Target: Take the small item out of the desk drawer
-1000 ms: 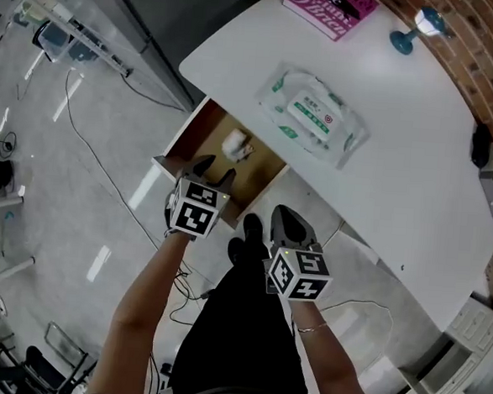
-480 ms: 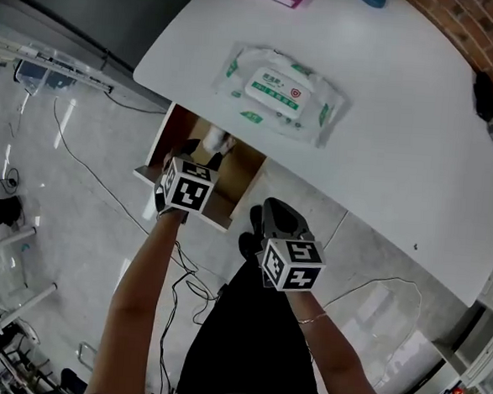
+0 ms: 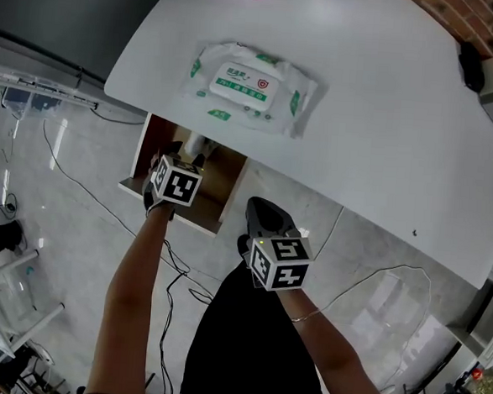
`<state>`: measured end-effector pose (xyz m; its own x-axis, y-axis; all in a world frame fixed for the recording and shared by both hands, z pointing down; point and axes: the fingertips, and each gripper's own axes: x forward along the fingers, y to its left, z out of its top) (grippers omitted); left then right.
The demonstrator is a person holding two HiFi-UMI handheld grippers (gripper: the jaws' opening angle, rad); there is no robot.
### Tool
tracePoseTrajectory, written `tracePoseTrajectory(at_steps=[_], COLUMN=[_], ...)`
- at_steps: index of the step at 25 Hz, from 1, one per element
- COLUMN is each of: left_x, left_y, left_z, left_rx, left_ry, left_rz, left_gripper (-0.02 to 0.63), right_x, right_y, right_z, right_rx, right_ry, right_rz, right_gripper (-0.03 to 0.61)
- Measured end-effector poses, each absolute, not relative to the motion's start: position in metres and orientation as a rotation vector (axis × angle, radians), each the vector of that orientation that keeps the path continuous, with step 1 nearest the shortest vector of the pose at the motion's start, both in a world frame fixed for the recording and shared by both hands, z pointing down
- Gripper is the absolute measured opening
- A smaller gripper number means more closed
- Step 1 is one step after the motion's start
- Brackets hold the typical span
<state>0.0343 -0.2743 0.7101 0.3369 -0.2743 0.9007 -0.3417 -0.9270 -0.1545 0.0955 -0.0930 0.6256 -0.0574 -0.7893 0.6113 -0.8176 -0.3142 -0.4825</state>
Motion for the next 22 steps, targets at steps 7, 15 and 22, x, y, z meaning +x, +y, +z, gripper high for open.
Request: tracePoseTrajectory(at_steps=[7, 15, 22], left_x=[0.051, 0.051, 0.047], left_y=[-0.281, -0.29, -0.294], left_z=[0.723, 0.748, 0.767], left_rx=[2.534, 2.481, 2.438], left_ry=[-0.543, -0.55, -0.557], left_rz=[1.713, 1.752, 1.77], left_gripper=[0.241, 0.242, 0.241], right_x=[0.103, 0.103, 0.105], right_y=[-0.092, -0.092, -0.096], right_z=[0.629, 0.638, 0.643], right_rx=[2.171, 2.185, 2.184], right_ry=[-1.811, -1.782, -1.779], right_rz=[1.348, 1.381, 1.376], right_gripper=[0.005, 0.005, 0.005])
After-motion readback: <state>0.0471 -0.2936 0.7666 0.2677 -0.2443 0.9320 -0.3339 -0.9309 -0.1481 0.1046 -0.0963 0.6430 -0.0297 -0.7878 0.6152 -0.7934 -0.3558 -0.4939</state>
